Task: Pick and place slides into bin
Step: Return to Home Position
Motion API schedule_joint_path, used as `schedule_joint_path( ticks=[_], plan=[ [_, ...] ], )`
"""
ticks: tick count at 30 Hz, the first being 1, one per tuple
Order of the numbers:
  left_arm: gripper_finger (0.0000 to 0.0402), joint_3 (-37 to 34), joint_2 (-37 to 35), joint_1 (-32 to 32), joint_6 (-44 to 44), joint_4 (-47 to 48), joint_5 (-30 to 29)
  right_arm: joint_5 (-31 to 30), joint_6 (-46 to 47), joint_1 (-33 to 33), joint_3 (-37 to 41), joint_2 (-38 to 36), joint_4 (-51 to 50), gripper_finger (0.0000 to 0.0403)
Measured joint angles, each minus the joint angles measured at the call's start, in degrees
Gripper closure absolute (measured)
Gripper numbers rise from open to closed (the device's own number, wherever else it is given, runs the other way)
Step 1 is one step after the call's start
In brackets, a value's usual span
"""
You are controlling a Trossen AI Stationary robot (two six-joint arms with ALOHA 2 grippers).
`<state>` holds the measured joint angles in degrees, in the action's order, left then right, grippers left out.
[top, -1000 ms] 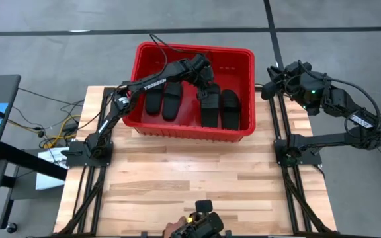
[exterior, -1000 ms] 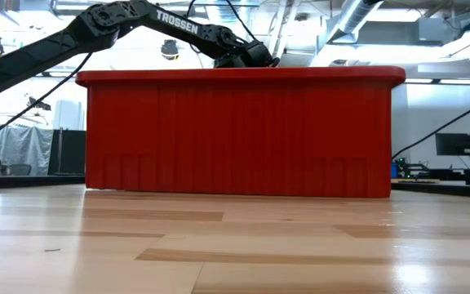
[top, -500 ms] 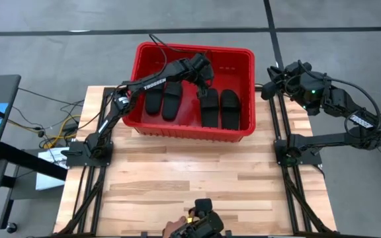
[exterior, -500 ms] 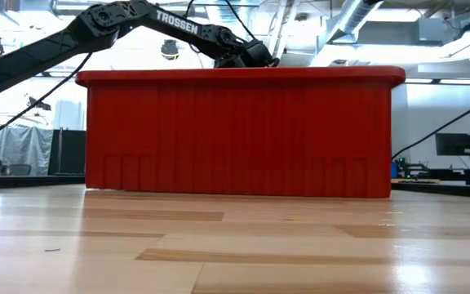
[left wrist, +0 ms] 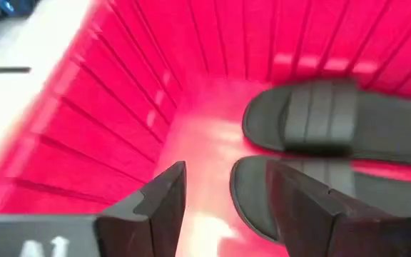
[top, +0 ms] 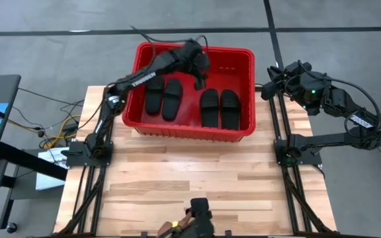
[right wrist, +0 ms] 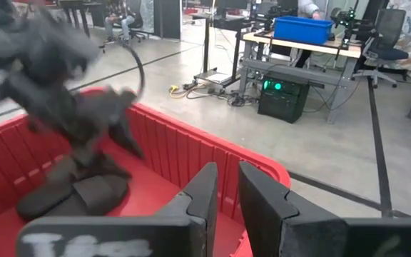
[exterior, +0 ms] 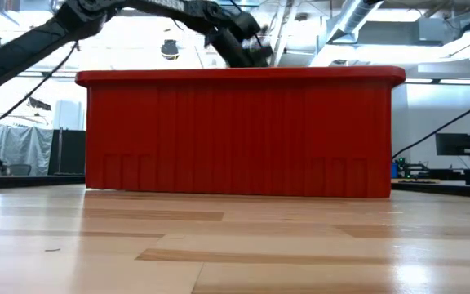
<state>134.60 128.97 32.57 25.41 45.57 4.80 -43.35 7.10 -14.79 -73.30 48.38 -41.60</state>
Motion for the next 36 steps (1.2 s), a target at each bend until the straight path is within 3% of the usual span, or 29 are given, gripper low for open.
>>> schedule_joint_path(
  ticks=[9, 15, 20, 31, 36],
  plan=[
    [0.0219, 0.38, -11.89, 2.68, -2.71, -3.96, 3.19, 1.1, -0.8, 0.0, 0.0, -0.02, 0.08, 0.0351],
    [0.0219, 0.38, -19.61, 4.55, -11.53, -4.02, 9.07, 6.1, -4.53, 0.02, 0.0, -0.02, 1.81, 0.0351],
    [0.0219, 0.38, -24.86, 4.54, -15.99, -2.79, 9.62, 11.39, -8.58, 0.0, 0.0, -0.01, 4.73, 0.0351],
    [0.0219, 0.34, -30.36, 4.16, -13.94, 12.42, 9.47, 29.73, -15.03, 0.0, -0.02, 0.05, 10.51, 0.0351],
    [0.0219, 0.34, -31.33, 4.06, -15.42, 22.18, 9.53, 36.0, -13.47, -0.74, -2.24, 2.52, 3.93, 0.0351]
  ],
)
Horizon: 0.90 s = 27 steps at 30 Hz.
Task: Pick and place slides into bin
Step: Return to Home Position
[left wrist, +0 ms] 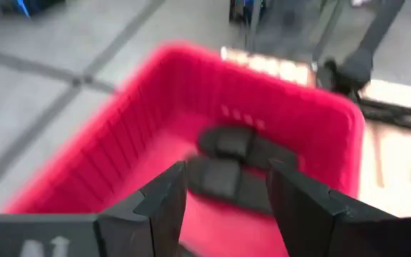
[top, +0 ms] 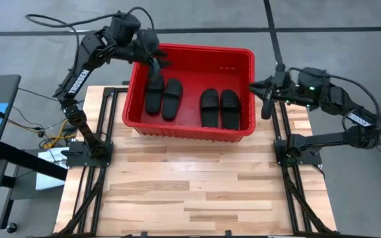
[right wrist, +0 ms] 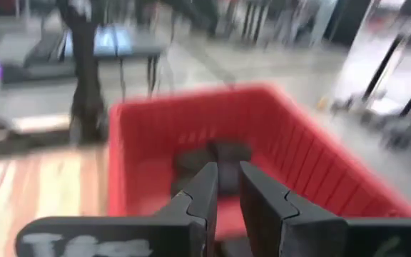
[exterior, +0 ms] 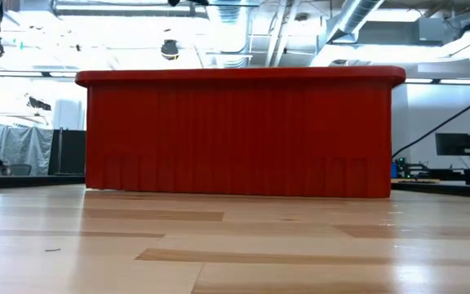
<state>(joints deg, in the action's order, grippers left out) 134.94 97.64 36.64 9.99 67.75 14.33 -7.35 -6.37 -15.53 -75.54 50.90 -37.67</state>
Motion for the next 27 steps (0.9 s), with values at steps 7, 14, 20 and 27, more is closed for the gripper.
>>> schedule_joint_path(
  ticks=[7, 14, 20, 27],
  plan=[
    [0.0219, -0.05, -0.13, -1.84, -3.94, 13.45, -3.82, 2.99, 3.05, -3.96, -7.58, 9.13, -17.16, 0.0351],
    [0.0219, -0.05, -0.13, -5.55, -4.65, 17.43, -14.59, 2.9, 3.34, -8.39, -12.86, 17.78, -25.39, 0.0351],
    [0.0219, -0.05, -0.13, -6.72, -4.54, 17.17, -14.85, 2.84, 2.91, -10.7, -13.65, 19.66, -25.32, 0.0351],
    [0.0219, -0.05, -0.13, -6.81, -4.52, 16.51, -15.15, 2.84, 2.88, -11.24, -13.66, 18.92, -24.99, 0.0351]
  ],
)
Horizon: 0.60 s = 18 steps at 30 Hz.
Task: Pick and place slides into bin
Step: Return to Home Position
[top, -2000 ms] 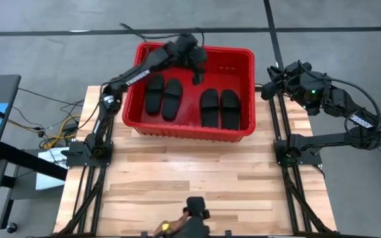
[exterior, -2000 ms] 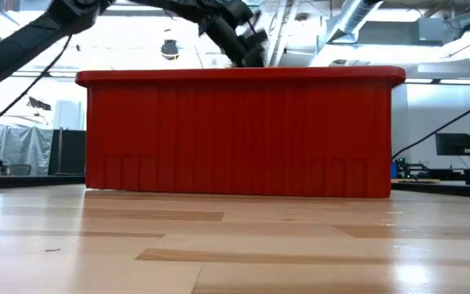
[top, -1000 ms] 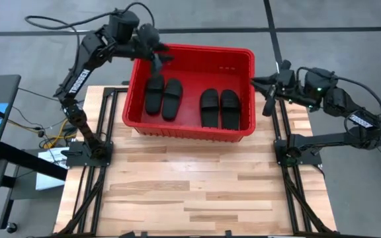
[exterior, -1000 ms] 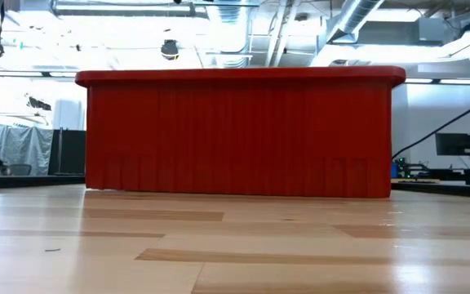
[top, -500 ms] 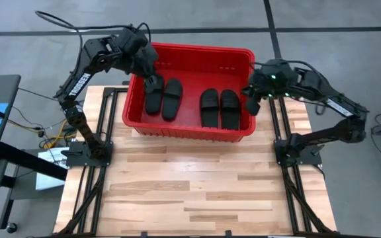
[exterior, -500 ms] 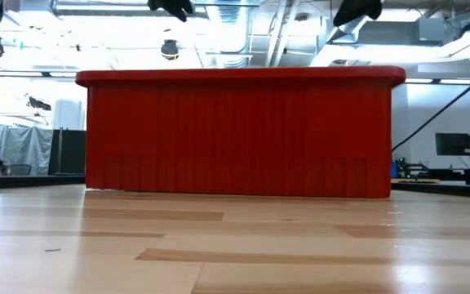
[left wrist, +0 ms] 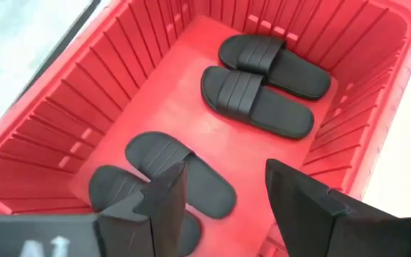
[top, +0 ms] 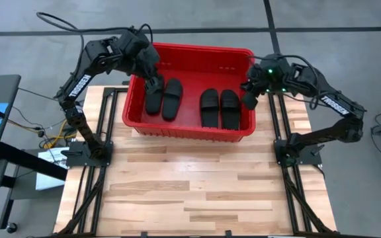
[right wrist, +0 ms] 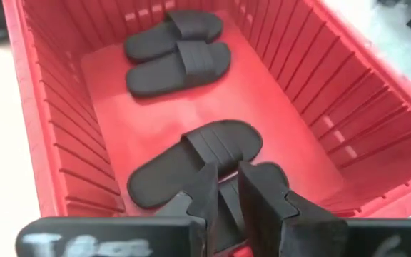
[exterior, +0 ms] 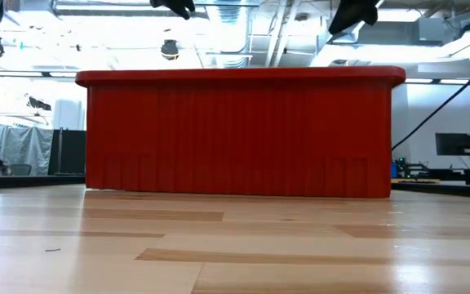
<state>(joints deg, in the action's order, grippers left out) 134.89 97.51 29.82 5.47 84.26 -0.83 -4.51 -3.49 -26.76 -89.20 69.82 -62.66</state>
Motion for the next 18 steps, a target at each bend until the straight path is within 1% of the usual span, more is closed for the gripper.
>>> schedule_joint_path(
  ticks=[6, 13, 18],
  plan=[
    [0.0219, 0.02, -0.1, -0.02, 1.33, -4.6, -0.07, 0.0, -1.01, 0.38, 0.01, -1.95, 5.13, 0.0351],
    [0.0219, 0.02, -1.71, -3.27, 1.42, -17.32, 0.54, 0.05, -1.03, 4.11, -0.01, -7.55, 14.67, 0.0351],
    [0.0219, 0.04, -3.25, -5.98, 1.6, -21.64, -2.83, 0.11, -0.88, 7.47, 0.0, -12.07, 17.84, 0.0351]
  ],
)
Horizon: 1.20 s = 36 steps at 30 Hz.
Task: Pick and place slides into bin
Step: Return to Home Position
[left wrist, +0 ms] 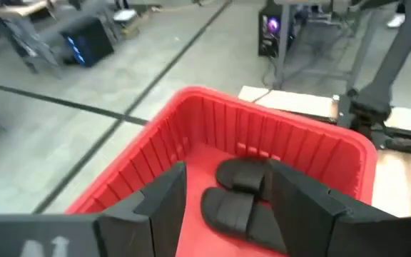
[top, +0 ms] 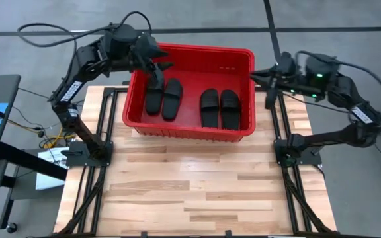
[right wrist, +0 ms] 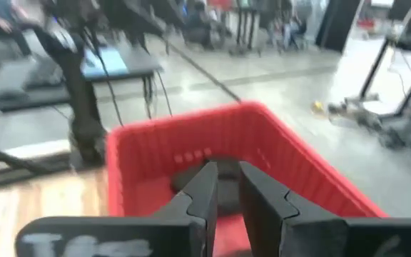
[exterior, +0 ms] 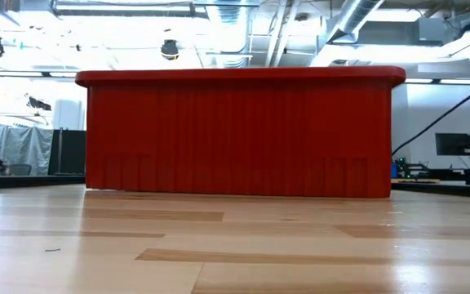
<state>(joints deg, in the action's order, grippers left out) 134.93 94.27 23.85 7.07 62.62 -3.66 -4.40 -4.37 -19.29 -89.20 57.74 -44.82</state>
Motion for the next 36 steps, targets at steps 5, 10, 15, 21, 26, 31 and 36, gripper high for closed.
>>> schedule_joint_path(
  ticks=[5, 10, 15, 21, 26, 31, 36],
  plan=[
    [0.0219, -1.62, -2.81, -2.71, 0.51, -2.16, -2.14, -0.02, 0.5, 3.48, 2.37, -4.71, 4.71, 0.0351],
    [0.0219, -9.7, -9.04, -4.89, 0.1, -11.03, -1.65, -0.09, 2.64, 6.57, 6.73, -8.73, 8.44, 0.0351],
    [0.0219, -25.51, -18.2, -5.52, -2.55, -22.56, -2.13, -0.13, 4.46, 8.93, 11.99, -13.05, 10.86, 0.0351],
    [0.0219, -45.43, -28.96, -5.52, -6.72, -41.22, -0.57, -0.13, 5.44, 11.08, 15.55, -16.33, 12.69, 0.0351],
    [0.0219, -51.23, -33.15, -5.54, -8.03, -48.74, 3.05, -0.14, 5.15, 11.3, 15.57, -16.38, 14.06, 0.0351],
    [0.0219, -51.43, -34.15, -5.61, -7.52, -47.16, 3.15, -0.11, 5.57, 11.32, 15.55, -16.19, 13.61, 0.0351],
    [0.0219, -51.43, -33.83, -6.17, -7.03, -36.61, 0.54, -0.11, 7.88, 11.32, 15.57, -15.62, 5.92, 0.0351]
  ],
)
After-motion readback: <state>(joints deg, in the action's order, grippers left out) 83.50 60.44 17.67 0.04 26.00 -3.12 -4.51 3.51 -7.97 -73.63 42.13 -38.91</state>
